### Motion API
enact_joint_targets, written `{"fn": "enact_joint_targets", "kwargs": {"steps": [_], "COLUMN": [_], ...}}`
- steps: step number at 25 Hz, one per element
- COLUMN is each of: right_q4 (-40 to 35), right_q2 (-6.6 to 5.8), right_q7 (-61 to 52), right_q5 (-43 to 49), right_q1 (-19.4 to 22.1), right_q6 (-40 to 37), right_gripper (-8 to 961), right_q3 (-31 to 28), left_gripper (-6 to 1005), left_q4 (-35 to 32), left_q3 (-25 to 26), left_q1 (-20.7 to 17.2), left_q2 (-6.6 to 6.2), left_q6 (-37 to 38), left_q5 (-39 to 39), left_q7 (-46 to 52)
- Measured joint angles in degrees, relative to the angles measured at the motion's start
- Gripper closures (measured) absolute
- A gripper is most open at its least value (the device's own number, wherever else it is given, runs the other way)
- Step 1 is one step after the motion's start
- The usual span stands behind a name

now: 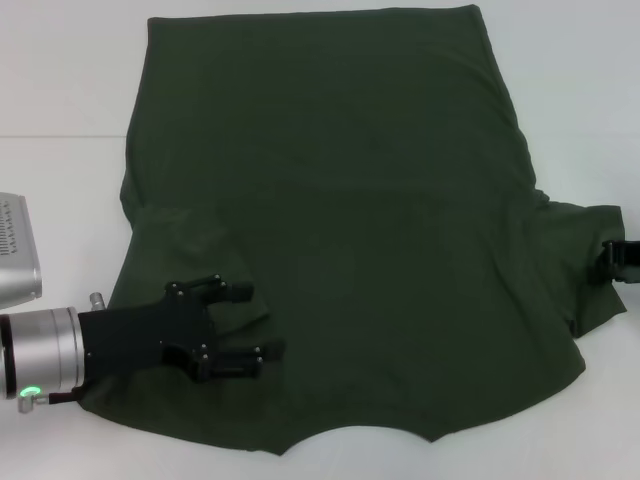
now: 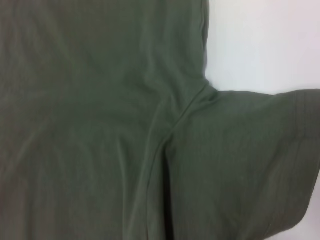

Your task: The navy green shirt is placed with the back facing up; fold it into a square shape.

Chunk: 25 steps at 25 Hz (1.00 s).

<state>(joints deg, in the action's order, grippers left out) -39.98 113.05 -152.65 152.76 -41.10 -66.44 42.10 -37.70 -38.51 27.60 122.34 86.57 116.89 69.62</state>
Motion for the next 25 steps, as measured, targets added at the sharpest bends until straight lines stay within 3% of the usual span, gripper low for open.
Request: {"fn": "enact_joint_targets", "kwargs": {"steps": [3, 9, 25], "right_q4": [-0.06, -1.37, -13.29], "right_q2": [-0.06, -0.4, -0.86], "right_q7": [0.11, 0.66, 1.96], "right_q5": [0.0, 0.0, -0.46], "right_q1": [-0.02, -0.04, 0.8], "right_q6": [0.0, -0.39, -6.74], "right_gripper": [920, 941, 942], "right_q3": [0.0, 0.0, -0.61], "left_gripper": [112, 111, 111], "left_q4": [0.0, 0.0, 0.0], "left_q3": [0.02, 0.01, 0.62], "left_q1": [0.0, -0.04, 0.0], "left_q2": [0.02, 0.09, 0.12], "left_q6": [0.0, 0.01, 0.0], "left_q5": [-0.02, -0.06, -0.26], "left_q7": [0.0, 0.14, 1.25]}}
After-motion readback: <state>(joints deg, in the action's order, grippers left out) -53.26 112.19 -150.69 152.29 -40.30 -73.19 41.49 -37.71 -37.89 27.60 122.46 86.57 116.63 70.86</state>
